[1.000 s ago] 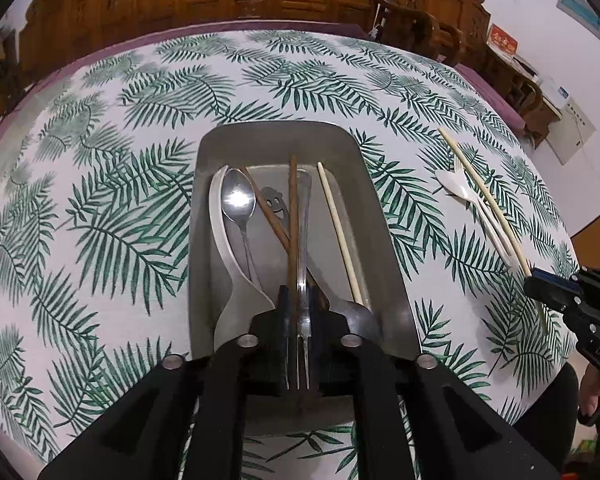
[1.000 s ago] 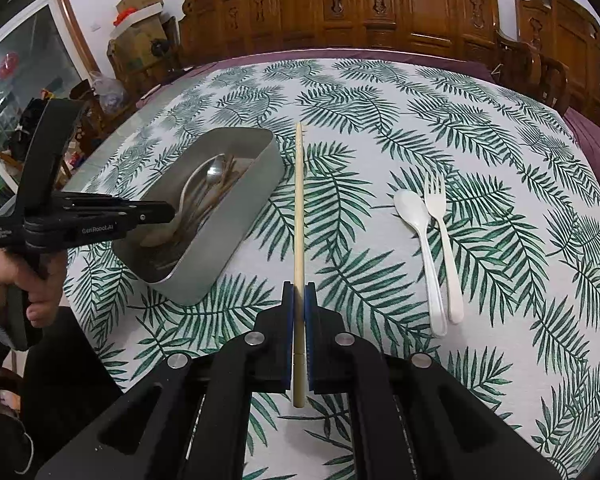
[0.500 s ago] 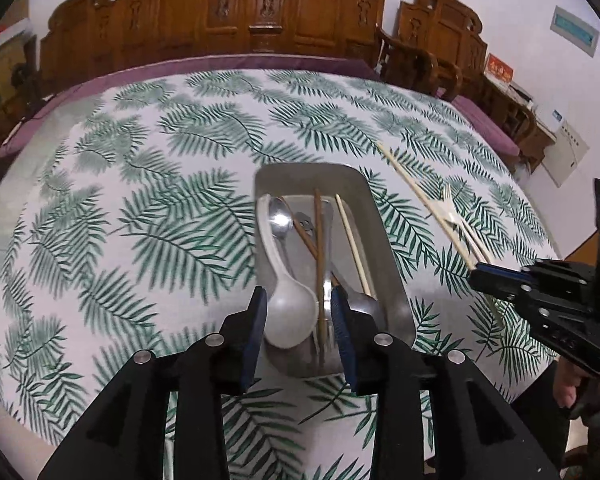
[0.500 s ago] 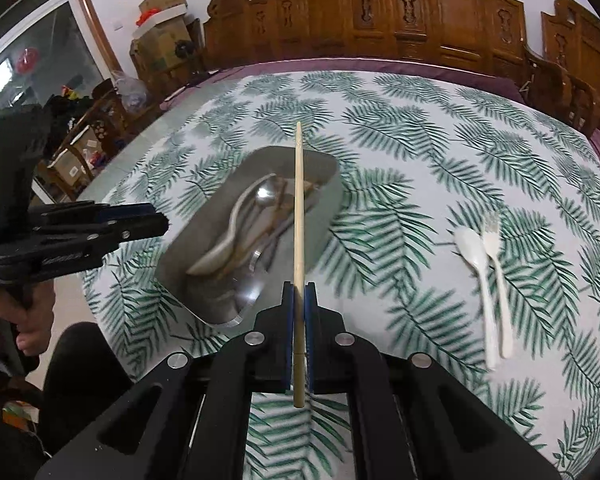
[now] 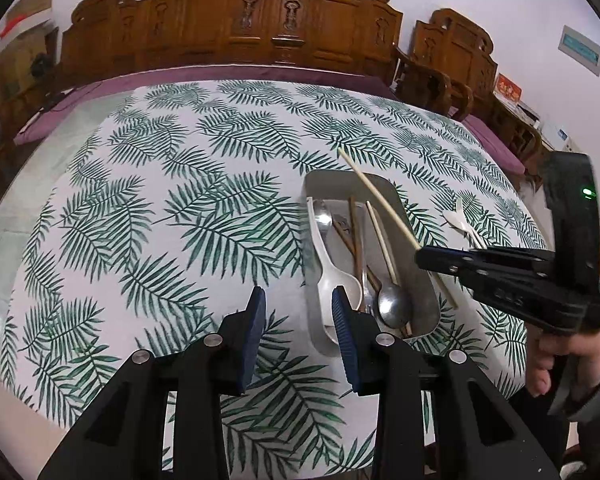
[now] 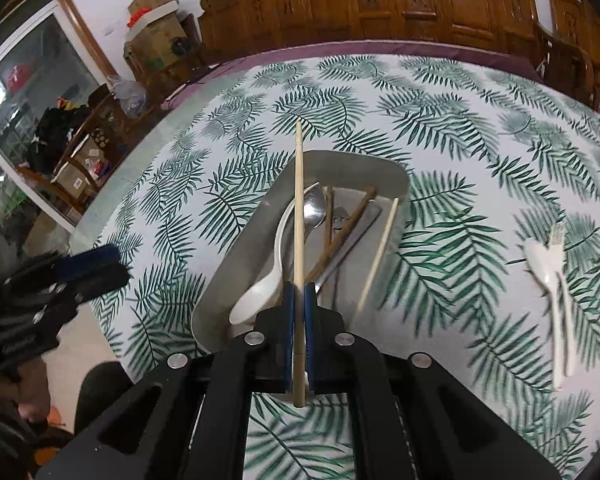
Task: Organize utensils
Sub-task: 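Lower the light chopstick into the tray and open the right tool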
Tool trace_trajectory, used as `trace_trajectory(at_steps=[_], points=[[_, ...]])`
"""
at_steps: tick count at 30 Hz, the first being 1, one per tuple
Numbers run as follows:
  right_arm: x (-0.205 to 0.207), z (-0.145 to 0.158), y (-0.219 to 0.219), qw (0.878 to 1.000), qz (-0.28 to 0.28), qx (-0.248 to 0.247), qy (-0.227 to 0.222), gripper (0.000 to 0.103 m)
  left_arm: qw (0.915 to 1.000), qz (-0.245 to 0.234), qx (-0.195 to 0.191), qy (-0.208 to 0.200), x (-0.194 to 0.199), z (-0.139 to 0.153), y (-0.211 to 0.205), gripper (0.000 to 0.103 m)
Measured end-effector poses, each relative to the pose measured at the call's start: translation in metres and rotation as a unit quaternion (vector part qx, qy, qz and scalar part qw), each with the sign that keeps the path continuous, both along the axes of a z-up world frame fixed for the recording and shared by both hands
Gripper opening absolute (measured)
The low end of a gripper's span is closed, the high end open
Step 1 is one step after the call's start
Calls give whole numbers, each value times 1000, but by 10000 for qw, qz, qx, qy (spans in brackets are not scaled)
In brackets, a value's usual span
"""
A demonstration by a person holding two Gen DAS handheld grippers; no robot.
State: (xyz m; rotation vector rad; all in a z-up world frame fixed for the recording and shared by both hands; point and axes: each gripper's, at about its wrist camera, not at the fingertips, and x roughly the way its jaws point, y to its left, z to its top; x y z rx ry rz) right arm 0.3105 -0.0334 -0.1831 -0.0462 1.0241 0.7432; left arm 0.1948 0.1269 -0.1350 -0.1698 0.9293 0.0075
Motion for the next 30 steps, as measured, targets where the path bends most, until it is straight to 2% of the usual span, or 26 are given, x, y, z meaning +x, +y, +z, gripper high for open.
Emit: trace_trajectory(at_steps=[8,12,17,19,23,30], points=[[14,-22,13,9984,-385,42,405,6,10000,92,-1,-36,-9,3,11,33],[12,-33,19,9979,-446,-218,425,6,9999,128,1,-47,-12,3,14,37],[10,-38,22,9973,-483,-259,488,7,9999,129,3,-36,-13,2,15,38],[8,-36,23,9980,-408,-218,438,10,9999,127,6,-36,-13,2,15,38],[3,-25,22,9994,-234,-35,251,10,9999,112,3,-48,-14,4,13,38],[-6,0,-6,9995,-146,-23,-266,10,9999,22,15,-114,-12,10,0,40]])
